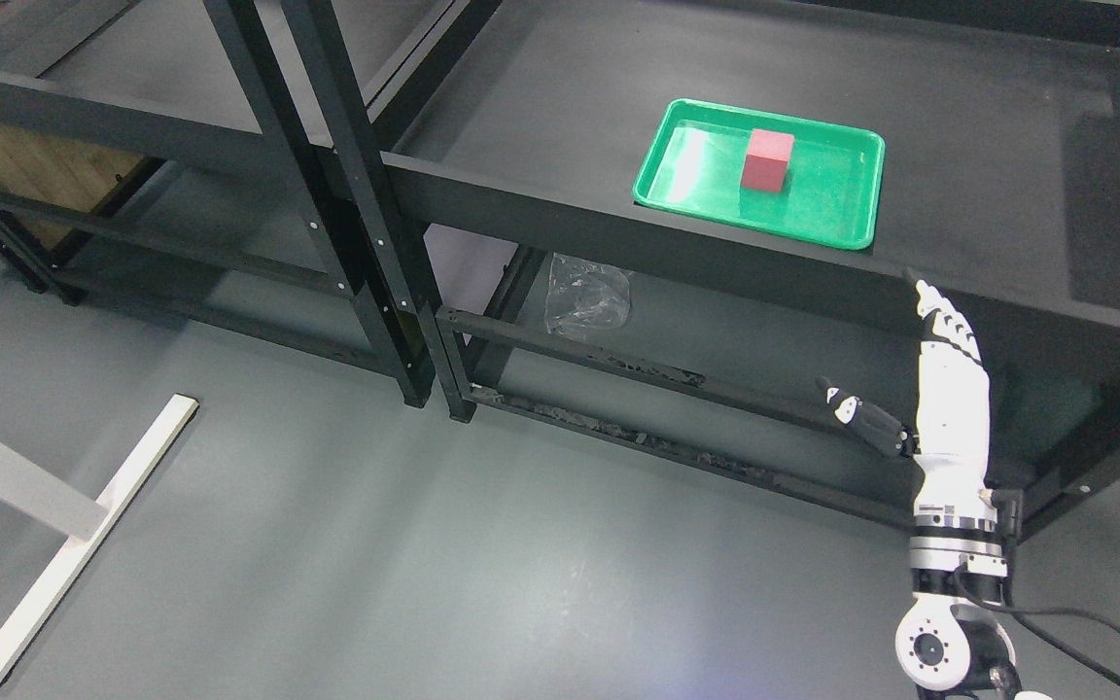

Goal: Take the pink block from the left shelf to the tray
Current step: 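Drive toward the shelf and raise the right hand toward the green tray, then reach the right hand over the pink cube in the green tray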

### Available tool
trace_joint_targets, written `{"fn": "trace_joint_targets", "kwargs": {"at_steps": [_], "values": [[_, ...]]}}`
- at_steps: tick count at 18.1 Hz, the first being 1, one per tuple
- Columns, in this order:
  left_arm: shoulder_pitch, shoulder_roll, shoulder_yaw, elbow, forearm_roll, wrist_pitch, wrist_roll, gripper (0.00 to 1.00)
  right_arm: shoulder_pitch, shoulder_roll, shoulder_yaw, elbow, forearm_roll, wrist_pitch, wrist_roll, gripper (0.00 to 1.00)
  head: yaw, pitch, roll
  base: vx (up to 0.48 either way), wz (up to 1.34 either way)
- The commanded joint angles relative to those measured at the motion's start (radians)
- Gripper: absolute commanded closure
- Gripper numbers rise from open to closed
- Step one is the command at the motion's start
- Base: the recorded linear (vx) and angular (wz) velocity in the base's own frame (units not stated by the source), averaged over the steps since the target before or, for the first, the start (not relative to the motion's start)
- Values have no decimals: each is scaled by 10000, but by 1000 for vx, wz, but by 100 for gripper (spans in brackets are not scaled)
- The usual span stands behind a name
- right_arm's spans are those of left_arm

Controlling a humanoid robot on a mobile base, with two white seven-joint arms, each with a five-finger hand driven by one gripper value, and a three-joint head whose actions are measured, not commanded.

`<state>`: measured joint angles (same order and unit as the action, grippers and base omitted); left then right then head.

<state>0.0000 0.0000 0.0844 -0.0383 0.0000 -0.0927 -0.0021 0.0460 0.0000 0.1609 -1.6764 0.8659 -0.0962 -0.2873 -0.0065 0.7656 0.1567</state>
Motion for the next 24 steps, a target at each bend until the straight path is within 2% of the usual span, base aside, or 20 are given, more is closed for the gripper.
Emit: {"fn": "trace_joint_targets", "kwargs": {"at_steps": [1,14,24], "values": [[-108,175,0,0,-15,-8,6,0,-15,-260,277,-140,5439,-4,-26,0,0,0,0,321,156],[-107,175,0,0,-15,-8,6,0,-92,-245,615,-94,5117,26,265,0,0,0,0,316,57],[-107,175,0,0,-15,-8,6,0,-76,-276,660,-48,4672,-35,2152,0,0,0,0,226,-1]]}}
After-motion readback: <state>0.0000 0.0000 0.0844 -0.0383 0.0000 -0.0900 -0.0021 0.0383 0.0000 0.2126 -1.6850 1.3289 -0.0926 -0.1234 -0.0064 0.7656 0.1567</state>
